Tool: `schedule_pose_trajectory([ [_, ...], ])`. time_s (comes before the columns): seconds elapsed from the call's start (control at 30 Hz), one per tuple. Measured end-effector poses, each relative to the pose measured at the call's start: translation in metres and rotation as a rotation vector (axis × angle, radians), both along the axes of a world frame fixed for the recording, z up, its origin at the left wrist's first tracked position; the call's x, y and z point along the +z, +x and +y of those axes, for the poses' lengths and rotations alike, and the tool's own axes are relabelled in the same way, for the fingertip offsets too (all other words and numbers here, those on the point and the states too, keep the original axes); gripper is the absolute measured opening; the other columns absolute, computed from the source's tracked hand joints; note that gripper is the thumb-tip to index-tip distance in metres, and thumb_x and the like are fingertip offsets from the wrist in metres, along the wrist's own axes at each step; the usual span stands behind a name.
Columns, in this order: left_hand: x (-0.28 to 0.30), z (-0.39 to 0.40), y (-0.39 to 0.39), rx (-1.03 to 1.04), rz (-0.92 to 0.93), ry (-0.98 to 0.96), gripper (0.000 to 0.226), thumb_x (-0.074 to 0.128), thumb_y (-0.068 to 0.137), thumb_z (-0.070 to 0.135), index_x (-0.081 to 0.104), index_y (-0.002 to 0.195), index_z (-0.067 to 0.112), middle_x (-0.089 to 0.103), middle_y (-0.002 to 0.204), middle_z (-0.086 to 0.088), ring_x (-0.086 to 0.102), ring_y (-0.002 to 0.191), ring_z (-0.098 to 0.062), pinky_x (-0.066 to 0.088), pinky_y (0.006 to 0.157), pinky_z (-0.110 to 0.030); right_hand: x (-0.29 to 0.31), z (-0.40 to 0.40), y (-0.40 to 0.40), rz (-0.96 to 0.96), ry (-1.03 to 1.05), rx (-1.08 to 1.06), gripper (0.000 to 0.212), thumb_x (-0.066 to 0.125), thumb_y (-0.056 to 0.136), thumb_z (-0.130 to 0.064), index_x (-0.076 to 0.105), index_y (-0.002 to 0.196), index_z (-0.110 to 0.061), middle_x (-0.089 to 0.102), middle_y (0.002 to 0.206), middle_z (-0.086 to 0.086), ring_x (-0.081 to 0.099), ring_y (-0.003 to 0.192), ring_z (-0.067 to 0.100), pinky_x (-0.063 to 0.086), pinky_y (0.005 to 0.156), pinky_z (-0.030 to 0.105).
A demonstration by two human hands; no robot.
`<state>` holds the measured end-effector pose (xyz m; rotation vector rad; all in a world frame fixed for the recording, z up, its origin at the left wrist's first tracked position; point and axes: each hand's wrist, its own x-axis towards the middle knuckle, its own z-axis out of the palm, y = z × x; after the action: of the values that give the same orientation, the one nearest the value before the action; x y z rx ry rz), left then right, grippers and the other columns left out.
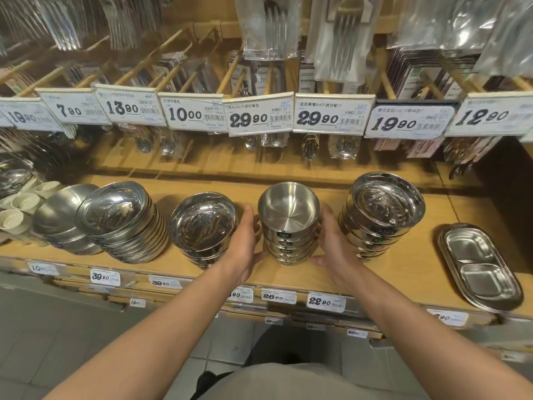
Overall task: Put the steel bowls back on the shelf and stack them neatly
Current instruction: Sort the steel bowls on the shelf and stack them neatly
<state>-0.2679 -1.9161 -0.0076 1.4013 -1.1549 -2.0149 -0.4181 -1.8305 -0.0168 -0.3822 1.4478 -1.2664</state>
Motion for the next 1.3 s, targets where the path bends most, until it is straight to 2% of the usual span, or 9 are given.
schedule_pose_trajectory([
  [0.07,-0.004,0.003,-0.002,-0.020,0.014,0.015,0.062,0.024,0.101,0.067,0.050,0.145,0.032,0.048,0.151,0.004,0.041,0.141,-0.018,0.047,0.103,-0.047,-0.002,-0.002,0.002,0.006,0.009,0.008,0.045,0.027,0.099,-0.069,0.042,0.136,-0.049,0.045,0.137,-0.011,0.043,0.126,0.012,0.043,0.099,0.053],
  [0.17,-0.003,0.005,-0.006,-0.021,0.014,0.024,0.047,0.032,0.099,0.068,0.064,0.119,0.040,0.063,0.124,0.014,0.055,0.122,-0.011,0.053,0.086,-0.038,-0.006,-0.003,0.005,0.013,0.004,0.007,0.034,0.029,0.097,-0.073,0.050,0.116,-0.056,0.052,0.127,-0.019,0.048,0.120,0.008,0.050,0.095,0.047],
  [0.27,-0.006,0.003,-0.006,0.008,0.018,0.033,0.044,0.037,0.099,0.065,0.063,0.120,0.037,0.065,0.121,0.010,0.060,0.117,-0.014,0.055,0.087,-0.039,-0.007,-0.003,0.006,0.038,-0.007,0.001,0.024,0.032,0.094,-0.076,0.053,0.100,-0.067,0.053,0.119,-0.025,0.049,0.114,0.004,0.052,0.089,0.043],
  [0.5,-0.010,0.002,-0.002,-0.003,0.020,0.016,0.043,0.041,0.095,0.069,0.065,0.119,0.041,0.064,0.125,0.010,0.058,0.121,-0.015,0.052,0.101,-0.047,-0.008,-0.004,0.009,0.032,0.007,-0.019,0.022,0.032,0.096,-0.073,0.046,0.110,-0.062,0.045,0.134,-0.014,0.043,0.124,0.009,0.048,0.099,0.047],
  [0.63,-0.010,0.003,0.000,-0.003,0.023,0.015,0.048,0.040,0.093,0.073,0.065,0.120,0.042,0.065,0.125,0.009,0.059,0.120,-0.015,0.053,0.100,-0.044,-0.009,-0.003,0.010,0.034,0.019,-0.028,0.027,0.034,0.097,-0.071,0.046,0.118,-0.058,0.044,0.137,-0.014,0.044,0.126,0.010,0.049,0.092,0.042],
  [0.83,-0.011,0.003,0.002,0.004,0.021,0.006,0.053,0.041,0.093,0.072,0.062,0.128,0.038,0.063,0.132,0.003,0.058,0.124,-0.019,0.052,0.099,-0.043,-0.014,-0.004,0.009,0.056,0.037,-0.021,0.014,0.034,0.098,-0.071,0.048,0.094,-0.069,0.053,0.117,-0.026,0.047,0.119,0.007,0.048,0.101,0.047],
  [1.03,-0.010,0.003,0.005,0.011,0.016,0.027,0.056,0.040,0.097,0.067,0.056,0.138,0.033,0.058,0.140,-0.001,0.057,0.125,-0.021,0.054,0.090,-0.038,-0.013,-0.005,0.009,0.036,0.026,-0.007,0.034,0.033,0.097,-0.073,0.043,0.125,-0.057,0.048,0.132,-0.017,0.046,0.125,0.009,0.046,0.103,0.048],
  [1.2,-0.017,0.011,0.014,0.022,-0.042,0.083,0.060,0.031,0.103,0.061,0.045,0.148,0.025,0.054,0.142,-0.005,0.055,0.128,-0.023,0.048,0.107,-0.046,-0.013,0.013,0.008,0.053,0.090,-0.021,0.063,0.031,0.099,-0.070,0.032,0.155,-0.041,0.037,0.159,-0.009,0.036,0.146,0.016,0.043,0.110,0.051],
  [1.3,-0.023,0.022,0.025,0.037,-0.103,0.107,0.054,0.036,0.104,0.055,0.052,0.138,0.017,0.059,0.131,-0.010,0.059,0.123,-0.027,0.053,0.102,-0.045,-0.016,0.038,0.006,0.073,0.140,-0.044,0.063,0.030,0.103,-0.062,0.033,0.157,-0.030,0.037,0.159,0.001,0.039,0.141,0.018,0.047,0.105,0.045],
])
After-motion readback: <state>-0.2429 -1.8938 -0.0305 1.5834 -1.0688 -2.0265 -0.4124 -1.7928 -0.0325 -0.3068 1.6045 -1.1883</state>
